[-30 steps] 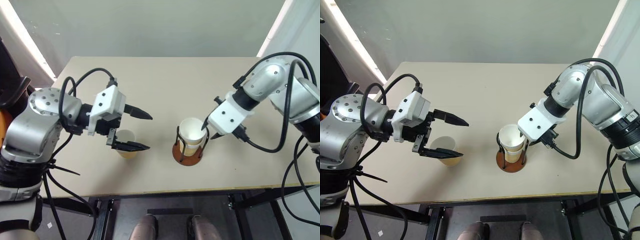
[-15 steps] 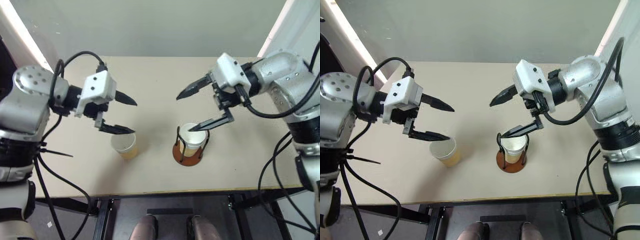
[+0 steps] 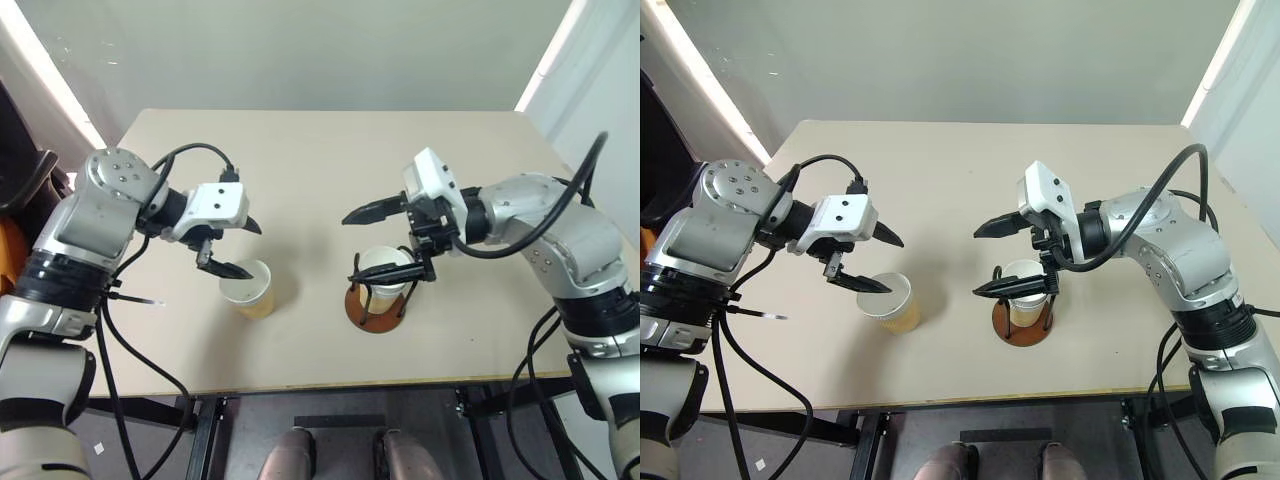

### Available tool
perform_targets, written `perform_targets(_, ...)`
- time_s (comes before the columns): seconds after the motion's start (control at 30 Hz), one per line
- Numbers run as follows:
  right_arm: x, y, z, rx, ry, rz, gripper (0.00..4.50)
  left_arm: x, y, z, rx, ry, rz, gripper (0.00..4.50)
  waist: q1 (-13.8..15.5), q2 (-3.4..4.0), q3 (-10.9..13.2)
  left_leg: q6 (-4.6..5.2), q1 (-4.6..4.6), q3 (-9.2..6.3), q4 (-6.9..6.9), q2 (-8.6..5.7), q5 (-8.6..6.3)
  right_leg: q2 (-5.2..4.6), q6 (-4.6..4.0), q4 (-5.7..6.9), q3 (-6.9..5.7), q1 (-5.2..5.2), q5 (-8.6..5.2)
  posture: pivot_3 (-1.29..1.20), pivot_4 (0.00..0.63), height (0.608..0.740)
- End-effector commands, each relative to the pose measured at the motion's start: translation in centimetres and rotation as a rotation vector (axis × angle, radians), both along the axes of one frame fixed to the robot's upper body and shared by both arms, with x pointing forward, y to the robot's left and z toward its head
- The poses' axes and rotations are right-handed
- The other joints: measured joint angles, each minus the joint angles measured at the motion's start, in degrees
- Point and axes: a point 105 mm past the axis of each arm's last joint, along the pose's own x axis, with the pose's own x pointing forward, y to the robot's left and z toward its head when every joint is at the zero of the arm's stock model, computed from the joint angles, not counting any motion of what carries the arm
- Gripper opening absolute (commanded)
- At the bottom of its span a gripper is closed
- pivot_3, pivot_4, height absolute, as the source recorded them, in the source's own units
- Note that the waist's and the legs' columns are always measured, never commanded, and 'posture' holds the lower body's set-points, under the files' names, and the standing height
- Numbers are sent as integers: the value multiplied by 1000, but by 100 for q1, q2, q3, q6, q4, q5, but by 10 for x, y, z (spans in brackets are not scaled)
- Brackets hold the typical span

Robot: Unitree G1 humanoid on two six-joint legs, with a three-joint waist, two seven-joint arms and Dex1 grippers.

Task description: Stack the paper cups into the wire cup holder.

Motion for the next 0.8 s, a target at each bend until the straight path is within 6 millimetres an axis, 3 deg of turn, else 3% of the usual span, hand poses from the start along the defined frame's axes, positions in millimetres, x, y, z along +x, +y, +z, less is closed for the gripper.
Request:
perform_targets(0.03, -8, -5, 16, 23, -66, -3, 4493, -2, 0, -1, 54, 9, -44, 4319, 0, 0, 0, 1, 0, 0, 0, 0, 1, 0, 1, 1, 0, 0, 1, 0, 150, 740)
perform_targets(0.13, -9, -10, 13, 3, -72, -17, 4500, -3, -3, -10, 62, 34, -70, 3526, 1, 0, 0, 2, -1, 0, 3, 0, 1, 0, 2, 0, -1, 1, 1, 0, 150, 740)
perform_targets(0.43, -4, -22, 22, 7, -101, -74, 4500, -7, -14, -11, 26, 58, -127, 220, 1, 0, 0, 4, -5, -1, 24, 0, 1, 0, 10, 5, 1, 3, 6, 0, 150, 740)
perform_targets(0.57, -7, -32, 24, -12, -103, -92, 4500, -5, -13, 2, 18, 19, -132, 45, 5, 0, 0, 5, -8, -1, 29, -3, 1, 0, 10, 5, 2, 4, 6, 0, 150, 740)
perform_targets(0.73, -19, -61, 29, -76, -103, -109, 4500, -9, -27, 50, -80, -84, -203, 45, 53, -1, 0, 7, -23, -1, 35, -7, 1, -2, 10, 1, 0, 2, 6, 0, 150, 740)
perform_targets(0.8, -22, -74, 34, -93, -105, -136, 4500, -12, -43, 77, -152, -128, -270, 45, 59, -1, 0, 8, -23, 1, 34, -9, 0, -3, 9, -4, 3, 4, 5, 0, 150, 740)
